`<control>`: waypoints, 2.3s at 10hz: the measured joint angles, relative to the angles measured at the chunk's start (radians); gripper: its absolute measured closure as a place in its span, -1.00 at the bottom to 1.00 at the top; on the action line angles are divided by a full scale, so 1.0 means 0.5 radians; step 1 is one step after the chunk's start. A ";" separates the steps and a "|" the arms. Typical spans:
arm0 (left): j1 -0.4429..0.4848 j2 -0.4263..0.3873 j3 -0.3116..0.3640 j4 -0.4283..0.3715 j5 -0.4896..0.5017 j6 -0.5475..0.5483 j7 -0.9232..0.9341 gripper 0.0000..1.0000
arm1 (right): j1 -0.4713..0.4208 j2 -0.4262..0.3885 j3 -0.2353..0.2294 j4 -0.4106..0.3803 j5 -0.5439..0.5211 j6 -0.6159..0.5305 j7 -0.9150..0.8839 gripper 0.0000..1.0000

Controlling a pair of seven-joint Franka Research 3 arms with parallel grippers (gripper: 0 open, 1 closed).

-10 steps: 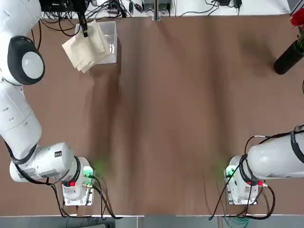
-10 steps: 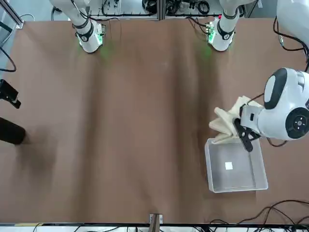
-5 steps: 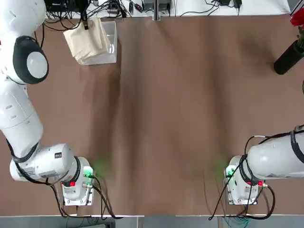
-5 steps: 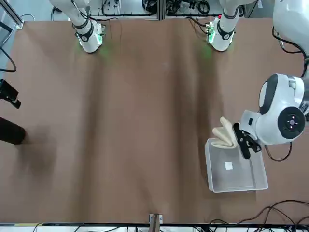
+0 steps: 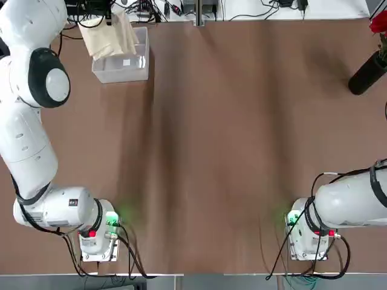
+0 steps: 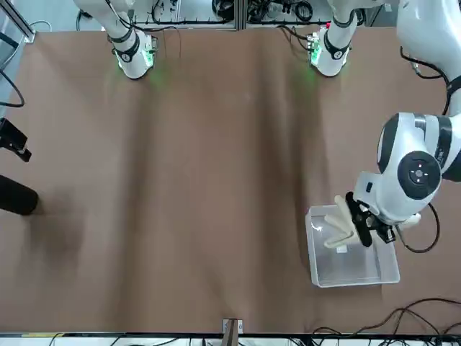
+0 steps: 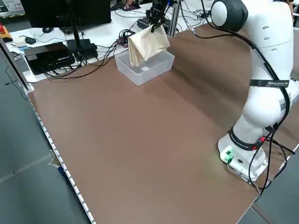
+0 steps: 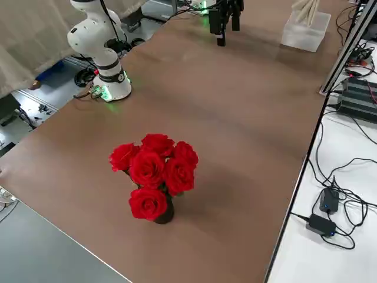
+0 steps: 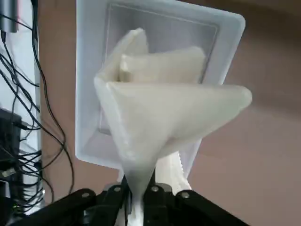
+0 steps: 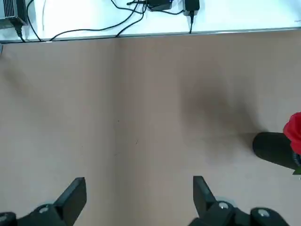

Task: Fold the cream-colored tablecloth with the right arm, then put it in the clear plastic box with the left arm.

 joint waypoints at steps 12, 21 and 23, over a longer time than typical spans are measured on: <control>-0.025 0.254 0.005 -0.024 -0.011 -0.082 0.071 0.76 | 0.000 0.000 -0.001 0.002 0.000 0.000 0.001 -1.00; -0.022 0.355 0.083 0.002 -0.012 0.542 -0.564 -0.97 | 0.000 0.000 -0.001 0.003 0.000 0.000 0.002 -1.00; -0.011 0.254 0.080 0.021 -0.067 0.537 -0.906 -1.00 | 0.000 0.000 -0.001 0.004 0.000 0.000 0.002 -1.00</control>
